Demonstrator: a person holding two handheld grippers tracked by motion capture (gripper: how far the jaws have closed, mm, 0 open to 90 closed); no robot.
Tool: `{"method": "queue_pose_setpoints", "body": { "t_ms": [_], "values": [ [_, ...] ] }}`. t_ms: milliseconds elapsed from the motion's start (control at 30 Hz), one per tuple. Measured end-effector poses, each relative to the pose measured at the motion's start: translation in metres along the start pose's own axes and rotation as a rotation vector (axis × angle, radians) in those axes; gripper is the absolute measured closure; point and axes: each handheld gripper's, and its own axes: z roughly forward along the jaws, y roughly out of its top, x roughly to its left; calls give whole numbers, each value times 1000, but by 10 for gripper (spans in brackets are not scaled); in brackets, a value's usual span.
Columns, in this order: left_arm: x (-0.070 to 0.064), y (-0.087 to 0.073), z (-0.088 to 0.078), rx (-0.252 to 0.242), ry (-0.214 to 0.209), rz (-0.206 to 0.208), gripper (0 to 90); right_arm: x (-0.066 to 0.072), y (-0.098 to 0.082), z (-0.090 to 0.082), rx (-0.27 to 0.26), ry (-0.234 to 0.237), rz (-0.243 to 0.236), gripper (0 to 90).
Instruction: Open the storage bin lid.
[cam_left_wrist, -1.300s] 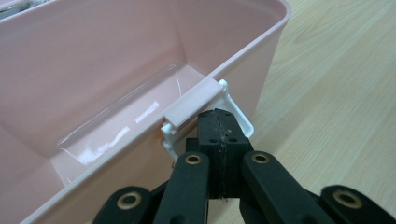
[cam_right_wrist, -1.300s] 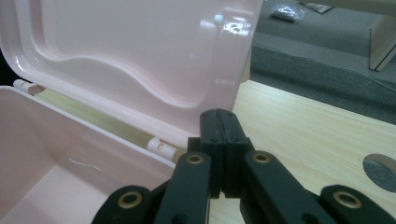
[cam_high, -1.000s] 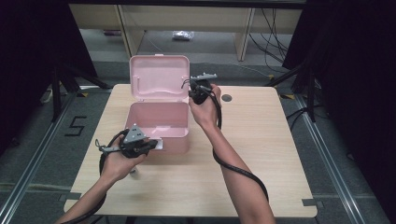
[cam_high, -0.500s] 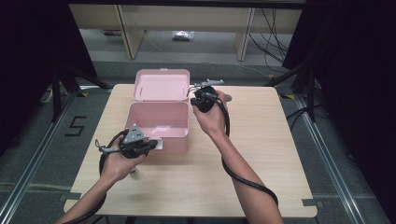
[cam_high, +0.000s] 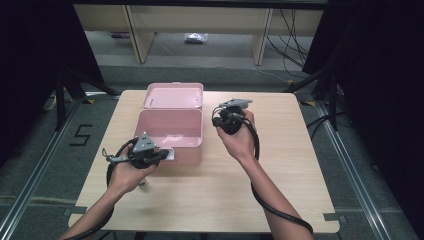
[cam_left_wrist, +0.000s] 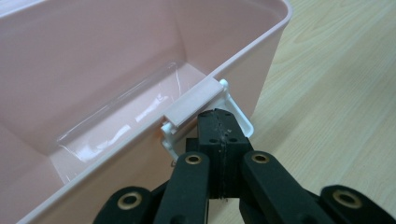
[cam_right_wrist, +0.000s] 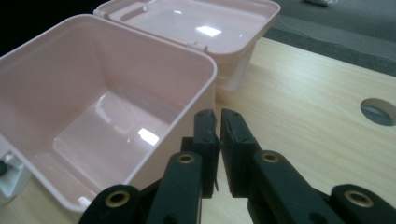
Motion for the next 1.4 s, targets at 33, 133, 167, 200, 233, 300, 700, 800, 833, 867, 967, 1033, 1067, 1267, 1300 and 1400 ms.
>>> {"method": "queue_pose_setpoints", "body": {
  "t_ms": [33, 133, 167, 200, 233, 300, 700, 800, 833, 867, 967, 1033, 1067, 1267, 1300, 1400],
  "values": [
    [0, 0, 1, -8, -2, -3, 898, 0, -3, -3, 9, -4, -4, 842],
    [1, 1, 1, -4, -2, -1, 898, -2, -8, -7, 10, 2, -5, 825],
    [1, 1, 1, -4, -3, -3, 898, -2, -10, -9, 13, 1, -11, 818],
    [1, 1, 1, -5, -3, -5, 898, -2, -11, -11, 15, 0, -1, 812],
    [1, 1, 1, -4, -3, -5, 897, -2, -13, -13, 22, -2, -5, 805],
    [1, 1, 1, -5, -8, -7, 897, -2, -16, -16, 35, 7, -1, 795],
    [4, 6, -4, -39, -11, -34, 891, -5, -33, -26, 64, 11, -4, 758],
    [3, 11, -9, -65, -7, -36, 886, -4, -34, -28, 75, 25, 15, 755],
    [4, 12, -11, -49, -1, -19, 884, -3, -34, -29, 76, 29, 16, 755],
    [4, 12, -11, -51, -1, -16, 881, -4, -34, -29, 68, 28, 1, 755],
    [5, 14, -11, -37, 7, -13, 878, -6, -33, -29, 63, 30, 6, 756],
    [4, 14, -13, -59, 3, -29, 876, -4, -32, -31, 66, 20, 6, 756],
    [4, 14, -15, -57, 3, -30, 873, -3, -33, -32, 69, 27, 18, 755],
    [5, 12, -29, -65, 13, -33, 834, -6, -35, -34, 81, 21, 11, 745],
    [5, 12, -31, -74, 15, -46, 823, -9, -36, -33, 65, 21, -30, 743],
    [5, 10, -41, -64, 32, -44, 790, -7, -39, -35, 86, 32, 13, 735]
  ]
}}
